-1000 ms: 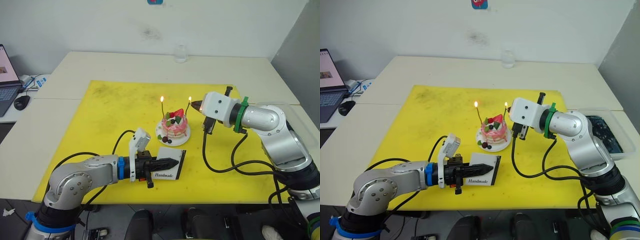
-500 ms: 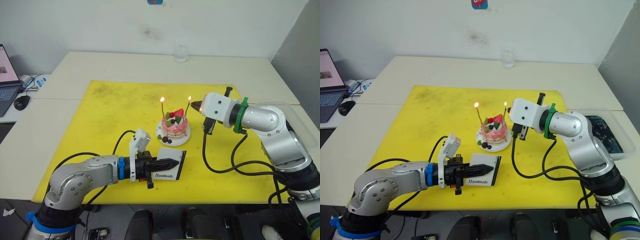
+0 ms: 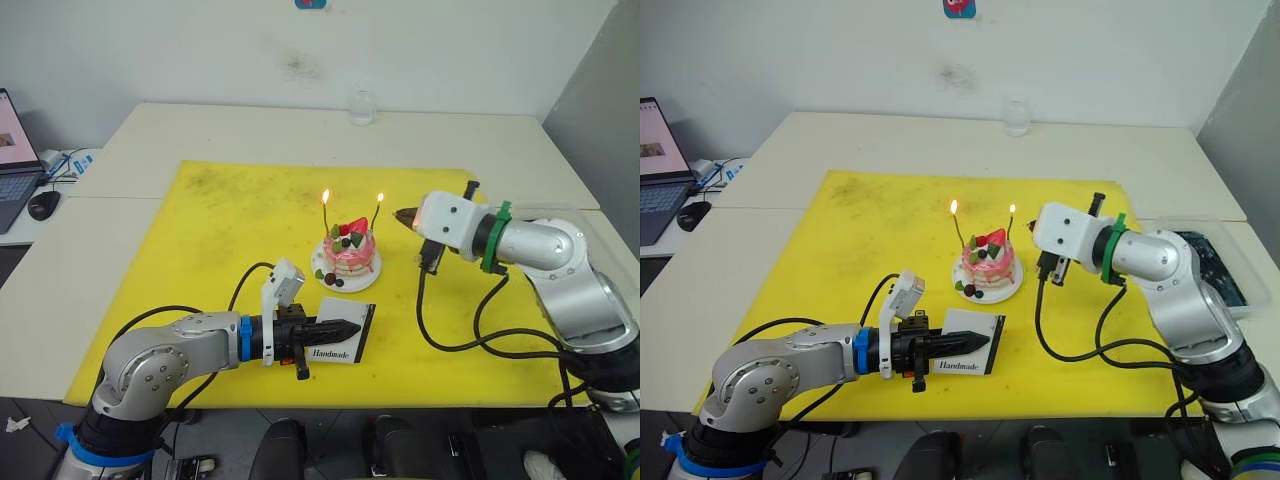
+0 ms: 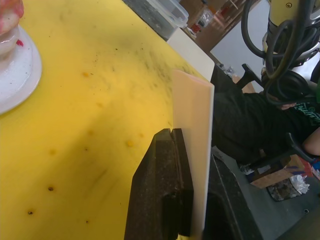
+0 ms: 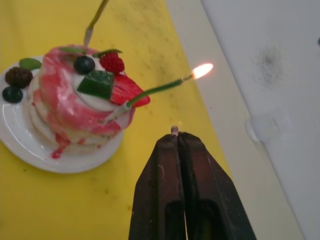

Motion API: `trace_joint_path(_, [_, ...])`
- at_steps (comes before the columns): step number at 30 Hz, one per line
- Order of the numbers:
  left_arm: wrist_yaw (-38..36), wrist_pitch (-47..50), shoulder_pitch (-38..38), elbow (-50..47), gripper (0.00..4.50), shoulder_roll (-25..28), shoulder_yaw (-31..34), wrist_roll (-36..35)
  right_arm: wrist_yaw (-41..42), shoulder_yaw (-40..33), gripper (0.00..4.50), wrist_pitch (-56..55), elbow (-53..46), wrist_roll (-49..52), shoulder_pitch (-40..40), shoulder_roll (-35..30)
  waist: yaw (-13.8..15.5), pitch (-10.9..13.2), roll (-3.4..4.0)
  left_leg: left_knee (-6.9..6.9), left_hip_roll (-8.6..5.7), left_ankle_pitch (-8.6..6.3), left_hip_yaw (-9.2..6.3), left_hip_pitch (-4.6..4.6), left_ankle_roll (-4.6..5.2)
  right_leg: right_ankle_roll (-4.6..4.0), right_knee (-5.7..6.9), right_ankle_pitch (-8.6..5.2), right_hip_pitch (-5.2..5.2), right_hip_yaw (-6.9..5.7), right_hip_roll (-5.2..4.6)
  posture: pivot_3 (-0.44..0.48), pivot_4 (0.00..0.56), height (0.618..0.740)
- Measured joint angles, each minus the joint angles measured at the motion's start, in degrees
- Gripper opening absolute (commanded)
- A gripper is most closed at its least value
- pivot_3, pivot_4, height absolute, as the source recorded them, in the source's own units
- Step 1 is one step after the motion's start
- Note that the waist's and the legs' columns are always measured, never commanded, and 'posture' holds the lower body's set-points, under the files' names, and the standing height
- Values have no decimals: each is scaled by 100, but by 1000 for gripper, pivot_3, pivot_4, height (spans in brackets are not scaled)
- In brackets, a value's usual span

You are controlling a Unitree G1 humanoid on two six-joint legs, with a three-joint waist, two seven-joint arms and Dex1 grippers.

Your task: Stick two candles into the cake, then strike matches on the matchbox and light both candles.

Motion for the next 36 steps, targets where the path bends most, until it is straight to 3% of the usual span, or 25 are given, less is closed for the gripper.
trace_joint_path(14, [-12, 2, -96, 30, 0, -48, -7, -1, -168, -1049, 48, 913, -644, 193, 938, -261, 4, 0, 0, 0, -1, 0, 0, 0, 0, 0, 0, 0, 1, 0, 0, 0, 150, 740])
trace_joint_path(21, [6, -9, -80, 37, 0, -122, -39, 20, -745, -2688, 48, 1570, -767, 245, 2141, -43, 34, -1, 0, 1, -4, 0, 1, 0, 0, 1, -1, 0, 3, 0, 0, 0, 150, 740])
trace_joint_path(25, [21, -12, -78, 38, 0, -318, -125, 27, -1378, -3590, 48, 1811, -533, 239, 2526, 491, 39, -2, 2, 2, -4, 0, 4, 4, 0, 3, 2, 2, 3, 4, 1, 0, 150, 740])
trace_joint_path(31, [72, -13, -92, 40, 0, -462, -229, 70, -1889, -4012, 48, 1780, 405, 280, 2572, 646, -4, -6, 8, 2, -8, 0, 6, 7, 1, 4, 4, 3, 5, 7, 14, 0, 150, 740])
trace_joint_path(34, [112, -12, -103, 42, 0, -481, -241, 92, -2112, -4010, 685, 1643, 1025, 386, 2390, 736, -20, -8, 14, 2, -9, 0, 10, 7, 1, 5, 4, 4, 4, 13, 22, 0, 150, 740])
trace_joint_path(36, [130, -12, -107, 42, 0, -483, -240, 95, -2253, -4010, 1395, 1513, 1344, 450, 2201, 756, -22, -10, 18, 2, -10, 0, 10, 7, 1, 5, 4, 4, 4, 13, 23, 0, 150, 740])
